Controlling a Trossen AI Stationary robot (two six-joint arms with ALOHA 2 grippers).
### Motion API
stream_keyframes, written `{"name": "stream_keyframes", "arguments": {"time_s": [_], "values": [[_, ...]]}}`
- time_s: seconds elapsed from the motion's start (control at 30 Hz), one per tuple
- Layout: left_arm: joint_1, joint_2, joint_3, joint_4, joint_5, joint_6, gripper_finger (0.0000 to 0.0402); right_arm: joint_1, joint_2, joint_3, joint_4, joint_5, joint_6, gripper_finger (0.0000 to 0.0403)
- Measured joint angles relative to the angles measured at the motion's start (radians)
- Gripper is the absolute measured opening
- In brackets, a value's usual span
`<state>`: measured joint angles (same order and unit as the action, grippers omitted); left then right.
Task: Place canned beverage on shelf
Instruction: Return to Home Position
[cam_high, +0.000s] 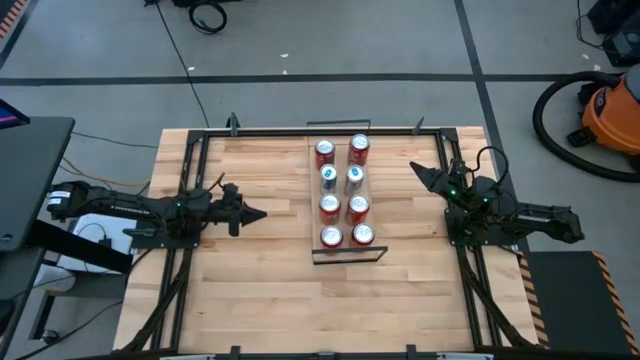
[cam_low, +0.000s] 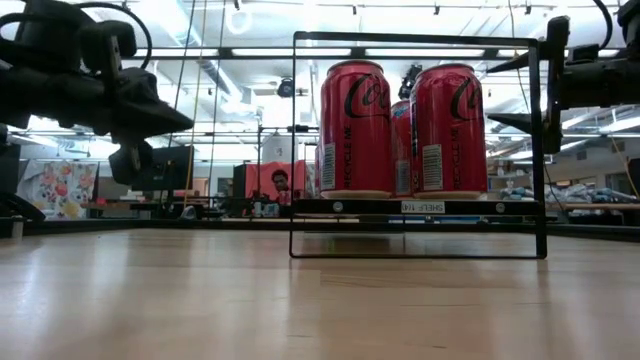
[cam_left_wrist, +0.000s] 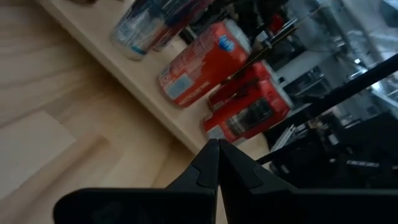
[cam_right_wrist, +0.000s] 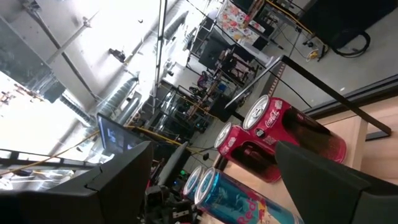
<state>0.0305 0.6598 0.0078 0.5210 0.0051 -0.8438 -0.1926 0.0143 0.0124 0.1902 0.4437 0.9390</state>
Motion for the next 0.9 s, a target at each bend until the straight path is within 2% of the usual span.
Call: {"name": "stream_keyframes", "arguments": {"time_s": [0.27, 0.37, 0.47, 0.6, 0.9], "values": [[0.012, 0.002, 0.000, -0.054, -0.011, 0.020, 0.0011, 0.000, 0.000, 0.000, 0.000, 0.000, 0.000, 0.0348], [0.012, 0.002, 0.000, -0.060, 0.035, 0.001, 0.0011, 0.000, 0.000, 0.000, 0.000, 0.000, 0.000, 0.0348], [0.005, -0.015, 0.000, -0.105, 0.077, 0.084, 0.0011, 0.000, 0.000, 0.000, 0.000, 0.000, 0.000, 0.0348], [-0.002, -0.130, 0.000, -0.255, 0.086, 0.224, 0.0012, 0.000, 0.000, 0.000, 0.000, 0.000, 0.000, 0.0348], [0.012, -0.369, 0.000, -0.487, 0.084, 0.237, 0.0011, 0.000, 0.000, 0.000, 0.000, 0.000, 0.000, 0.0348]]}}
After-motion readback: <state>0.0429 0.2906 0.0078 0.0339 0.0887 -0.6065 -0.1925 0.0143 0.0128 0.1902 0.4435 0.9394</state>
